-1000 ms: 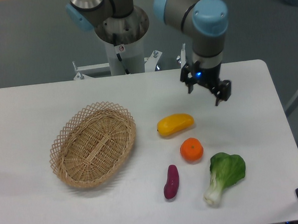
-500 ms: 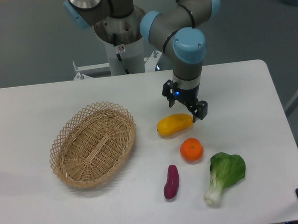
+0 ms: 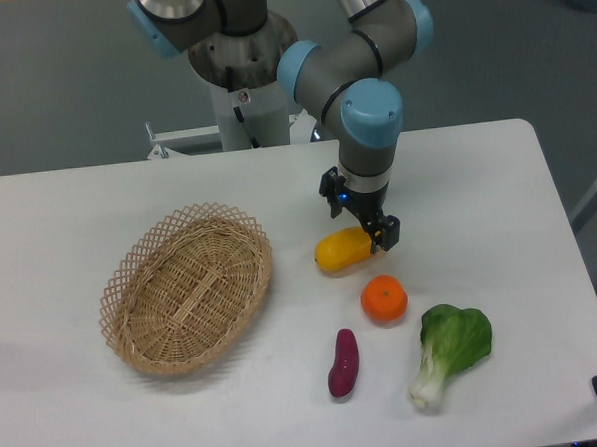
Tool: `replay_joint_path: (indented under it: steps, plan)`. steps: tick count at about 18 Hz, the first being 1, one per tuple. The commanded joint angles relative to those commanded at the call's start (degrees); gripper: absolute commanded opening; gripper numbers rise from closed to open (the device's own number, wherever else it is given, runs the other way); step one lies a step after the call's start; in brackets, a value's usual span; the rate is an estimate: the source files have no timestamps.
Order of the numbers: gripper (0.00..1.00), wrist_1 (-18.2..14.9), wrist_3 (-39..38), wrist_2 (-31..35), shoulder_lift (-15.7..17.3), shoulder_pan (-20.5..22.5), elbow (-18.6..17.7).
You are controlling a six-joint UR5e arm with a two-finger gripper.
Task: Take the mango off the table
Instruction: 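Lower the gripper around the yellow mango and close the fingers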
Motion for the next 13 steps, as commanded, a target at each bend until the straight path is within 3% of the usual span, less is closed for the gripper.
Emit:
replay_joint_path:
  steps: [13]
  plan:
    - [1.00,4.05,-3.95,0.09,-2.37,-1.85,-0.88]
